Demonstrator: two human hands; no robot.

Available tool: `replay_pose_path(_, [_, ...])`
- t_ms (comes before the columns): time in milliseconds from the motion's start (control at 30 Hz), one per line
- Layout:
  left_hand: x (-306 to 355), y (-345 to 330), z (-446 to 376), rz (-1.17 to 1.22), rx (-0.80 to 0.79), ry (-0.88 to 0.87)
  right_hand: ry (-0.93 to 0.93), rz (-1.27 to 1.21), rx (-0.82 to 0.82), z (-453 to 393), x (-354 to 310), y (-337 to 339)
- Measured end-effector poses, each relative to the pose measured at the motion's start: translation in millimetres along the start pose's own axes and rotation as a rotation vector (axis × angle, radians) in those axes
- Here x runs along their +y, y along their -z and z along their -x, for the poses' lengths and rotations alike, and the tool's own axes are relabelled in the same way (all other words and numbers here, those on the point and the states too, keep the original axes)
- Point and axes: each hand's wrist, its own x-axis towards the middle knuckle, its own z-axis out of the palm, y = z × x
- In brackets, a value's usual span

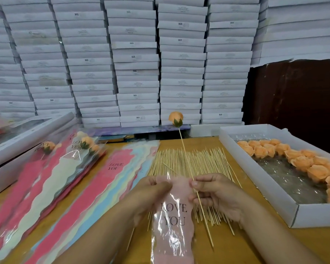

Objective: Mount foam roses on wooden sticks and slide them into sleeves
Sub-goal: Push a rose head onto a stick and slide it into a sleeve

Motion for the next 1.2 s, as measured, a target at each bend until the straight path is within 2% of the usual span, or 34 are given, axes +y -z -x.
replay_pose_path(333, [0.0,-5.2,-5.7,0.271,0.014,-0.059,-0.008,0.077,-0.081,2.3,1.3,-3.1])
replay_pose_path(467, [1.7,-5.8,-5.6,0.241,0.115,-0.072,0.001,0.076,-0.099,1.1,2.5,-2.4])
replay_pose_path(633, [-0.2,-3.1,-7.7,0.219,0.153,-0.046,0.000,0.052,-0.096,0.6,2.5,-1.2])
replay_pose_path(833, [-4.2,0.8,-7.4,0.165,0.167,-0.057,0.039,-0.006,0.034,-0.3,-9.8,0.0])
replay_pose_path(1200, [-5.0,0.2,-4.8,0.170,0.088,-0.045,0.426,-0.032,0.270,-20.5,-94.0,-16.7])
